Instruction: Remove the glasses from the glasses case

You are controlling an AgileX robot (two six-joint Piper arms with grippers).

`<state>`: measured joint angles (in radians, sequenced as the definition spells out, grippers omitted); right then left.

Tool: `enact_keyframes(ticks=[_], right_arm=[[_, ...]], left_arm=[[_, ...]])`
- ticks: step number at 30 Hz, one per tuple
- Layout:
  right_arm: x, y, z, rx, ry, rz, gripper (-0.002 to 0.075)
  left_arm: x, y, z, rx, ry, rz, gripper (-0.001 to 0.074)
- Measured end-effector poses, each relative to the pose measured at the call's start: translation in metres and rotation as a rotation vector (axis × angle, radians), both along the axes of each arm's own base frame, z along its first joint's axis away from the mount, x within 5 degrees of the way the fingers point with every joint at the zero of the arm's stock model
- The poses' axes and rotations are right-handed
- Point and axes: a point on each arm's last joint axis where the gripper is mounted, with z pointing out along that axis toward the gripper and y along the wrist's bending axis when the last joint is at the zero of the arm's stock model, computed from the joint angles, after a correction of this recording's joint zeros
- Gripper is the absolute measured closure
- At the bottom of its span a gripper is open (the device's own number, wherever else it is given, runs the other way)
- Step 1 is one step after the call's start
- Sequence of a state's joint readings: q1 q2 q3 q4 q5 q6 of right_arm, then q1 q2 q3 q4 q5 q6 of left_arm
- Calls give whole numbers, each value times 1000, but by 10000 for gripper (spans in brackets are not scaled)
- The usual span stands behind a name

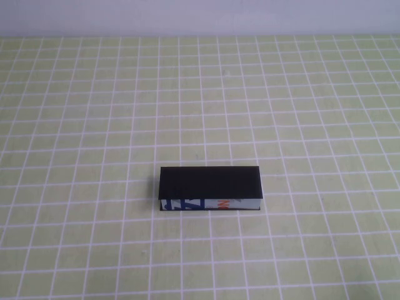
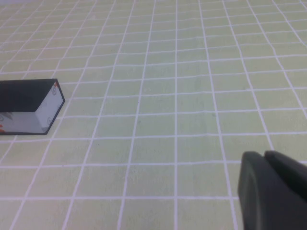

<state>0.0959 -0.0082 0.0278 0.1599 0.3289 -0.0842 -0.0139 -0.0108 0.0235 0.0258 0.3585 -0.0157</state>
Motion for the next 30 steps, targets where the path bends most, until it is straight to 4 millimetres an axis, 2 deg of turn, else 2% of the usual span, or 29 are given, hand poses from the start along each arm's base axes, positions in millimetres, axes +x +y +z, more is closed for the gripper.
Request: enact_keyframes(ticks=[19, 30], right_arm=[[0, 0, 0, 0, 0, 0, 743], [0, 0, 0, 0, 0, 0, 743]], left_arm=[[0, 0, 1, -2, -8, 0, 739], [1, -3, 3, -112, -26, -8, 739]])
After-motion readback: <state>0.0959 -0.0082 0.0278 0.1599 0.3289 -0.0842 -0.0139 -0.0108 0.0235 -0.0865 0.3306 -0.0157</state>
